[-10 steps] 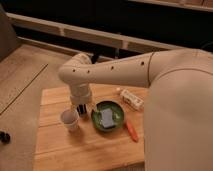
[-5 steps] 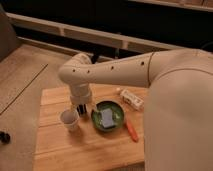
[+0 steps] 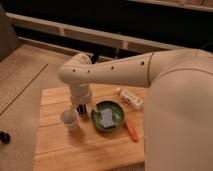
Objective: Knock the eraser over
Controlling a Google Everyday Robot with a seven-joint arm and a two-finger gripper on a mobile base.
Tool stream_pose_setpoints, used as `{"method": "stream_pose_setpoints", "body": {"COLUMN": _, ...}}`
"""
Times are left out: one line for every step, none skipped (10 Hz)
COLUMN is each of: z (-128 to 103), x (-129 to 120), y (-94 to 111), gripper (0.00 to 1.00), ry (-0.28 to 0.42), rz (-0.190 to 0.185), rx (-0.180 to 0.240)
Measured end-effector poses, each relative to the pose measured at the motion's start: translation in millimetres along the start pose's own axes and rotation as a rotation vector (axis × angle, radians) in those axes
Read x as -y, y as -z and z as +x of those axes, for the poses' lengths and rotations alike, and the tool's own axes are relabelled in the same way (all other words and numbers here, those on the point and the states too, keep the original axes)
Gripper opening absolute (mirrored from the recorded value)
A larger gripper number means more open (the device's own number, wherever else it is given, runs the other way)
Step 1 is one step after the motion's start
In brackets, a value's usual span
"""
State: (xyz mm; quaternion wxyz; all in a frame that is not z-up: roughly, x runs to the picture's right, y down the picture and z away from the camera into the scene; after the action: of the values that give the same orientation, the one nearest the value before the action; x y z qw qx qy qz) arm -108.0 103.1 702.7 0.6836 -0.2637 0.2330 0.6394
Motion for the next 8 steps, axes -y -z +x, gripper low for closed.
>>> {"method": "stream_pose_setpoints", "body": {"z": 0.0, "x": 0.0, "y": 0.0, "gripper": 0.65, "ry": 0.000, "rz": 0.000, "rx": 0.000}}
{"method": "stream_pose_setpoints", "body": {"z": 0.0, "x": 0.0, "y": 0.0, "gripper": 0.65, "ry": 0.000, "rz": 0.000, "rx": 0.000}}
{"method": "stream_pose_setpoints", "body": {"z": 0.0, "x": 0.0, "y": 0.0, "gripper": 0.65, "ry": 0.000, "rz": 0.000, "rx": 0.000}}
{"method": "stream_pose_setpoints", "body": {"z": 0.0, "x": 0.0, "y": 0.0, "gripper": 0.65, "ry": 0.000, "rz": 0.000, "rx": 0.000}}
{"method": "stream_pose_setpoints", "body": {"z": 0.0, "x": 0.0, "y": 0.0, "gripper": 0.65, "ry": 0.000, "rz": 0.000, "rx": 0.000}}
{"method": "stream_pose_setpoints", "body": {"z": 0.0, "x": 0.0, "y": 0.0, "gripper": 0.63, "ry": 0.000, "rz": 0.000, "rx": 0.000}}
{"method": "stream_pose_setpoints", "body": {"z": -0.2, "x": 0.2, "y": -0.2, "gripper": 0.58, "ry": 0.002, "rz": 0.002, "rx": 0.001}}
{"method": "stream_pose_setpoints", "body": {"z": -2.3, "x": 0.4, "y": 0.2, "gripper": 0.51, "ry": 0.004, "rz": 0.005, "rx": 0.007}}
